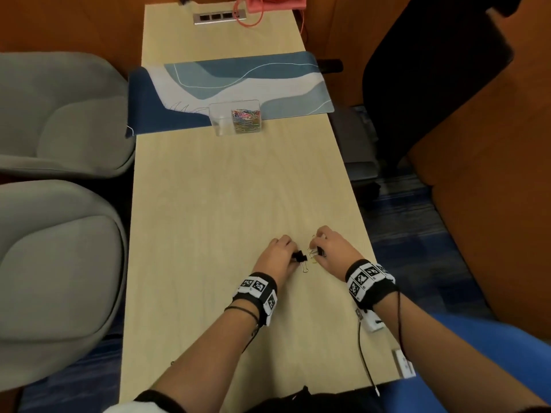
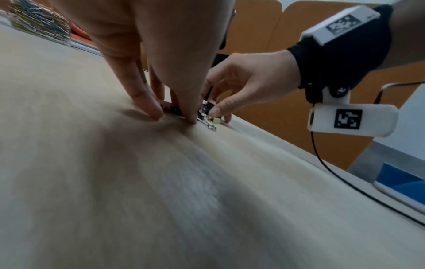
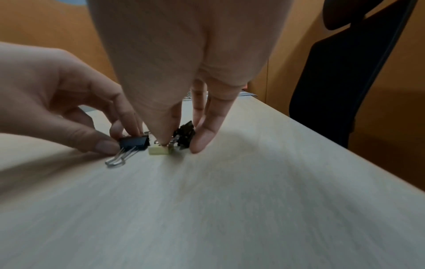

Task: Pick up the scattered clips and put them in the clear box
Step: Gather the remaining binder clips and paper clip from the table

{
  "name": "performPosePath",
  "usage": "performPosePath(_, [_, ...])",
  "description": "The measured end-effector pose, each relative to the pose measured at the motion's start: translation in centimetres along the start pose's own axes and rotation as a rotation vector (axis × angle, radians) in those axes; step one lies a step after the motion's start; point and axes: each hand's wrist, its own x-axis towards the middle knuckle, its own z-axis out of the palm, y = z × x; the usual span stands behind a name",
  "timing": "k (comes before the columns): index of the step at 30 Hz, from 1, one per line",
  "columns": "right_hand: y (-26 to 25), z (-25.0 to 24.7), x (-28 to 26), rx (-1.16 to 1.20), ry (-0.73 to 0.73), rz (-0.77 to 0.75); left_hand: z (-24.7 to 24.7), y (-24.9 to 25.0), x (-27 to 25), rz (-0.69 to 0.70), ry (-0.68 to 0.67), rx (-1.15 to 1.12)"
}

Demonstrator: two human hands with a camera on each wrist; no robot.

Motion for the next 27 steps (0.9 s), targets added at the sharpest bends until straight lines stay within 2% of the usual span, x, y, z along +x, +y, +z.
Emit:
performPosePath(5, [0.4, 0.0, 0.5, 0.079, 0.020, 0.029, -0.8, 0.4, 0.8, -0.006, -0.052, -0.080])
performPosePath(9, [1.0, 0.1, 1.0, 0.226, 0.051, 0.109, -1.5, 0.5, 1.4, 0.027, -0.108, -0.023])
performPosePath(15, [1.6, -0.3, 1.6, 0.373, 0.038, 0.206, -2.4, 0.0, 2.2, -0.066, -0.113, -0.059])
performPosePath(19, [2.1, -0.2, 1.4, 0.340, 0.069, 0.188, -2.9, -0.2, 2.7, -0.093, -0.156, -0.060])
performPosePath(23, [1.9, 0.8, 0.9, 0.321, 0.171, 0.216, -3.0, 0.2, 3.0, -0.102, -0.198, -0.024])
performPosePath(27, [0.7, 1.0, 0.7, 0.305, 0.182, 0.268, -2.8, 0.6, 2.3, -0.150, -0.151, 0.086])
